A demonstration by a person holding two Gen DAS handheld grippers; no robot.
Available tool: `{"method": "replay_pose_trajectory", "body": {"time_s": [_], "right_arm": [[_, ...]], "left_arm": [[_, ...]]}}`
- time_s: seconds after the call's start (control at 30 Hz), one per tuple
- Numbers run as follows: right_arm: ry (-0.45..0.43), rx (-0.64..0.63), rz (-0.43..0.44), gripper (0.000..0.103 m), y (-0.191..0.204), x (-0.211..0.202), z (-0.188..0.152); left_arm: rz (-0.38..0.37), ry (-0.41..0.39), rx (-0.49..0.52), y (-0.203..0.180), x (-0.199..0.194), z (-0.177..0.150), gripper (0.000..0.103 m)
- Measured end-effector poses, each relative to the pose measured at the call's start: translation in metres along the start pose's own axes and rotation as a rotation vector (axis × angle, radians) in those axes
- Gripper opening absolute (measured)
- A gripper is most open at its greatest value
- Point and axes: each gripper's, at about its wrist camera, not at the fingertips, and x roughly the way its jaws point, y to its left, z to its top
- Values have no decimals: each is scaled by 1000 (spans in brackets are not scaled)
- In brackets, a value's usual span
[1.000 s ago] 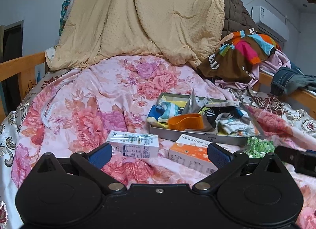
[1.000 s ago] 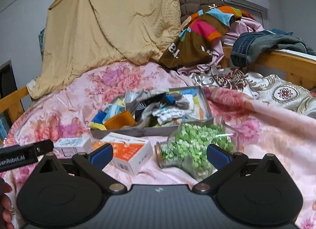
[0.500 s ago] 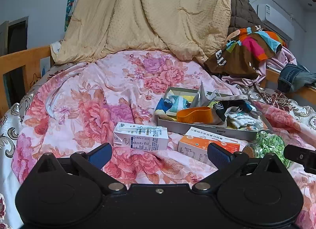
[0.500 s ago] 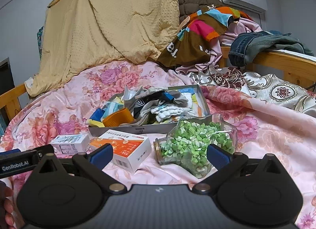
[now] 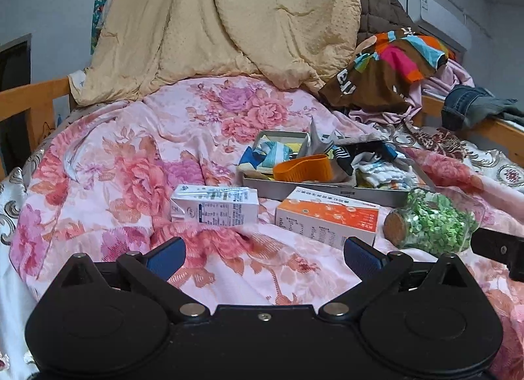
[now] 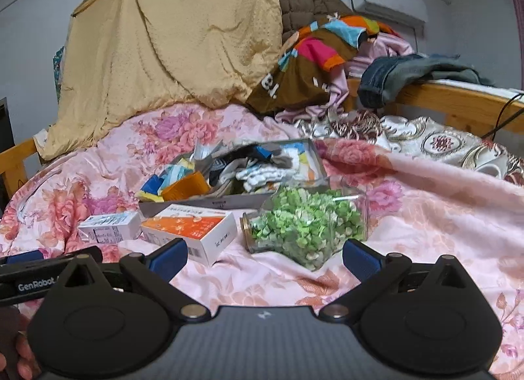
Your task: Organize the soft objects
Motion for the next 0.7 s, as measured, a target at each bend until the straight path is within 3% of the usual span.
{"method": "replay_pose_trajectory", "body": {"time_s": [0.3,0.7], "right_arm": [[-28,-29,17,103,5,5,-4],[-23,-33,2,103,7,11,-6]], "left_arm": [[-51,-30,-39,9,-1,-2,102],[-57,-50,-70,15,1,-4,102]]}}
